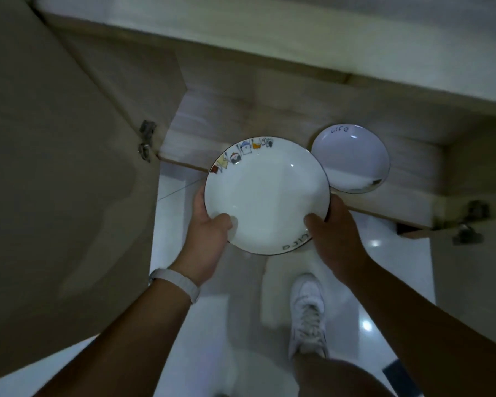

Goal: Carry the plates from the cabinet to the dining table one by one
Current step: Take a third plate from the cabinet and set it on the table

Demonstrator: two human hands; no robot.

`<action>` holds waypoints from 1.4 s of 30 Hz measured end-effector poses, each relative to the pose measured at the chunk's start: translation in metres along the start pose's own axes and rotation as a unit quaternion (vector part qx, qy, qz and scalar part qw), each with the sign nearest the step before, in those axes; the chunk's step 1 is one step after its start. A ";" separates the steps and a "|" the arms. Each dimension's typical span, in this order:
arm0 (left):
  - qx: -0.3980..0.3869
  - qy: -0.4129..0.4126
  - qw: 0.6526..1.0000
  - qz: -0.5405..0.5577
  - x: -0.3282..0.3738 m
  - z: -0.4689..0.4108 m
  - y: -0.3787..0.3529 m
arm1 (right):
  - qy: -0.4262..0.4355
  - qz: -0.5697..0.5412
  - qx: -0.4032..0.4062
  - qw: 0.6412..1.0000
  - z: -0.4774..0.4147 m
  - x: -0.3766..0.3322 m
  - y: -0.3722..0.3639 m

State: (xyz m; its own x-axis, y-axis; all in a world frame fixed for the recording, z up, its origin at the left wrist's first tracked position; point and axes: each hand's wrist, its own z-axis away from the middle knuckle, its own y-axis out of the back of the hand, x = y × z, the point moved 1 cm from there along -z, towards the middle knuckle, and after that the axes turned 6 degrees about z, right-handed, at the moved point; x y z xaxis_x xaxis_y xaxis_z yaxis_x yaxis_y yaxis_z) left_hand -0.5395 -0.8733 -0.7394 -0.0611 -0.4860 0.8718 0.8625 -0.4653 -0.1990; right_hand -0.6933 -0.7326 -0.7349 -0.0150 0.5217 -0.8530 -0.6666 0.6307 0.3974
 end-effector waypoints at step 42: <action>-0.370 -0.045 0.922 -0.106 0.402 0.564 -0.193 | -0.017 -0.183 0.265 0.947 0.609 -0.357 0.359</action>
State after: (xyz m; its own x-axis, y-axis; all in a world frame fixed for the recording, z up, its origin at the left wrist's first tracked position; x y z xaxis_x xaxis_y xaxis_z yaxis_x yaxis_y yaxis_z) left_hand -0.4473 -0.5613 -0.0985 -0.1178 -0.2789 0.9531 0.2549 -0.9361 -0.2424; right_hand -0.4735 -0.3425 -0.0816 0.1750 0.2244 -0.9587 -0.1548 0.9678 0.1983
